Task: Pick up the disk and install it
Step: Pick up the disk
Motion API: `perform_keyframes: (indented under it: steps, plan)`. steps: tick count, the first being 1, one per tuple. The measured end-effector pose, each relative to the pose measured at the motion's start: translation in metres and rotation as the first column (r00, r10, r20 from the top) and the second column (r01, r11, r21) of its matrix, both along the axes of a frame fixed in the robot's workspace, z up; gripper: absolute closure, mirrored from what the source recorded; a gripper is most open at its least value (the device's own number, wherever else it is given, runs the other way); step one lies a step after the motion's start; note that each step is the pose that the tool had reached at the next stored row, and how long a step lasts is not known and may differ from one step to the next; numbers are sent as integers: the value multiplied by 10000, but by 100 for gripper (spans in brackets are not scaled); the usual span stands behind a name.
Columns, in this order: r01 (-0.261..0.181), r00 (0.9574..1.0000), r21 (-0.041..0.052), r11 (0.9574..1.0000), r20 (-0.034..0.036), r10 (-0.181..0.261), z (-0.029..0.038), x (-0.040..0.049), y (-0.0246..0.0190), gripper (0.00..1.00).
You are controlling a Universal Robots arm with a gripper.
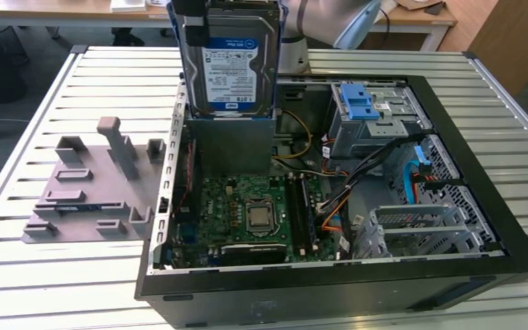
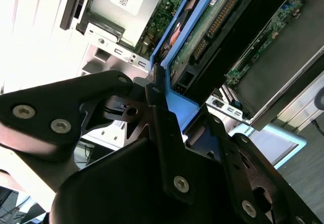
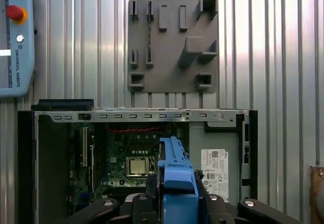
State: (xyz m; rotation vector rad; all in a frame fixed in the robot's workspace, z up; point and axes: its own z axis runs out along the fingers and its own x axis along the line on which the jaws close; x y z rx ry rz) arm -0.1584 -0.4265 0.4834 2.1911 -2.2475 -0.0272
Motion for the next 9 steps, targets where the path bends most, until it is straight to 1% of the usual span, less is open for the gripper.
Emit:
perform_keyframes:
  steps: [2, 9]
  plan:
    - [0, 10000, 0, 10000, 0, 0, 0, 21, -7, 64]
    - [-1, 10000, 0, 10000, 0, 1, -3, 48, -63, 64]
